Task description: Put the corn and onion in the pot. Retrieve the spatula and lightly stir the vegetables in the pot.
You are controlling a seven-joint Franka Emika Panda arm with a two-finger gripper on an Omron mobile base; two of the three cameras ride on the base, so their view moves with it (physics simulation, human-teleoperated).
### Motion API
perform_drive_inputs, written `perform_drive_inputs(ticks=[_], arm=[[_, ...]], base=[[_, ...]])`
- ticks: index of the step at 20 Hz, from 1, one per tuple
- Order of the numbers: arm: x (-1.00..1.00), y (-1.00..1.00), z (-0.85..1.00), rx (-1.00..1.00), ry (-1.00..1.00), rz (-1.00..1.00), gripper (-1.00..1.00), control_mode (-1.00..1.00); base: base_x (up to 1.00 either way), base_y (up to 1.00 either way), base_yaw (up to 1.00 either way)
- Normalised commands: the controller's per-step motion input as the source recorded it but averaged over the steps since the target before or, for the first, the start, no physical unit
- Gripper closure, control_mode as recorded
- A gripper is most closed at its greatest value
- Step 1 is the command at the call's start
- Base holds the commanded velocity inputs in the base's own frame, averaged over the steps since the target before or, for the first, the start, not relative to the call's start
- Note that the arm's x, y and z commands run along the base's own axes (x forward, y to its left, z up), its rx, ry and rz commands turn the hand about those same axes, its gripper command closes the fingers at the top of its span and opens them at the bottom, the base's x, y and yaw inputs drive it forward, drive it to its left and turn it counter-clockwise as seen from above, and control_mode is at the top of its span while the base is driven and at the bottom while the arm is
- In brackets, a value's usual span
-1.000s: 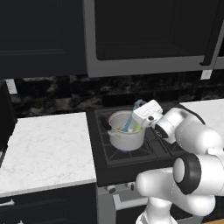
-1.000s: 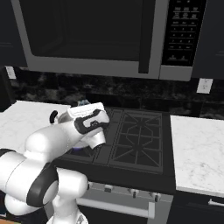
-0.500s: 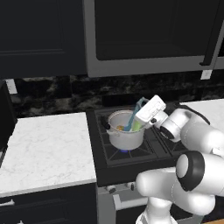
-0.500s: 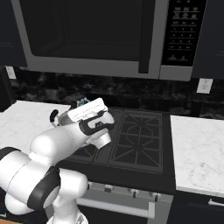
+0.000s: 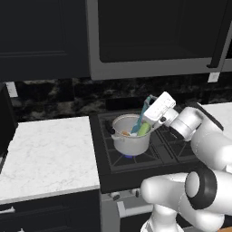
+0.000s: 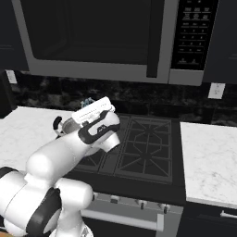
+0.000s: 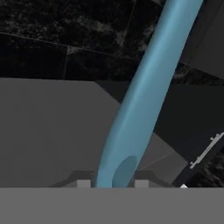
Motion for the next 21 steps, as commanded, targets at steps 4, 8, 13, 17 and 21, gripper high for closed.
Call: perform_drive_inputs(ticks=[4, 8, 13, 17, 21], arm=[[0.0, 0.0, 0.3, 0.0, 0.09, -0.01, 1.0, -1.0], [-0.03, -0.04, -0.05, 0.0, 0.03, 0.0, 1.0, -1.0], [-0.09, -0.04, 0.07, 0.01, 0.0, 0.0, 1.0, -1.0], [-0.28, 0.0, 0.38, 0.13, 0.0, 0.02, 1.0, -1.0], [-0.3, 0.0, 0.23, 0.1, 0.0, 0.01, 1.0, -1.0]], base=[[0.0, 0.0, 0.0], [0.0, 0.0, 0.0], [0.0, 0.0, 0.0], [0.0, 0.0, 0.0], [0.0, 0.0, 0.0]])
